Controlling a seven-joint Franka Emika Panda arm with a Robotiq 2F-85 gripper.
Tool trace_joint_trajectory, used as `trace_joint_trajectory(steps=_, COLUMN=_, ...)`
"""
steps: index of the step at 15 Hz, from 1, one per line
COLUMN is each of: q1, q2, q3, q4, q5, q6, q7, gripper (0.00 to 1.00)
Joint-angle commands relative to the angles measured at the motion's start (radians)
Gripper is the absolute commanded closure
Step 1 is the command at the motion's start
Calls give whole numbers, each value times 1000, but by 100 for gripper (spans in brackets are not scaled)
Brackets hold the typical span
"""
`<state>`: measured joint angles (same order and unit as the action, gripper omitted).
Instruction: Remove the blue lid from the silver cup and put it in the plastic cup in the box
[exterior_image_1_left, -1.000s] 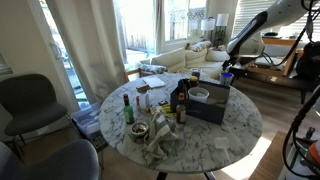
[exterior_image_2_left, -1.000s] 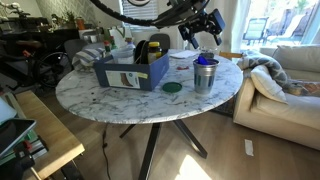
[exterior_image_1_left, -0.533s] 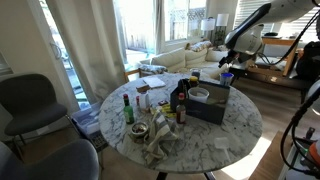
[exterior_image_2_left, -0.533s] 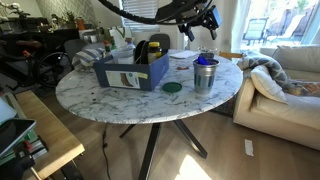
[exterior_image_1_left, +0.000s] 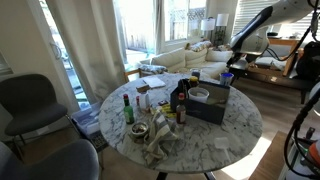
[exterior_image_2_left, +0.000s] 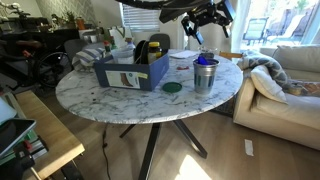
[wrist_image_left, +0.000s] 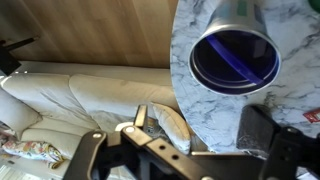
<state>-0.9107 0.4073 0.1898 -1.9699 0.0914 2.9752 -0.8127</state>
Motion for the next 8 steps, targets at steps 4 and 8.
trace_joint_trajectory(steps=4, q1=-355, q2=0, q3=452, q4=10, q5=257, q6=-169, q7=-445, gripper=0)
trace_joint_trajectory(steps=8, q1=-517, q2=-5, q3=561, q4=43, q5=324, q6=-439, q7=-671, gripper=0)
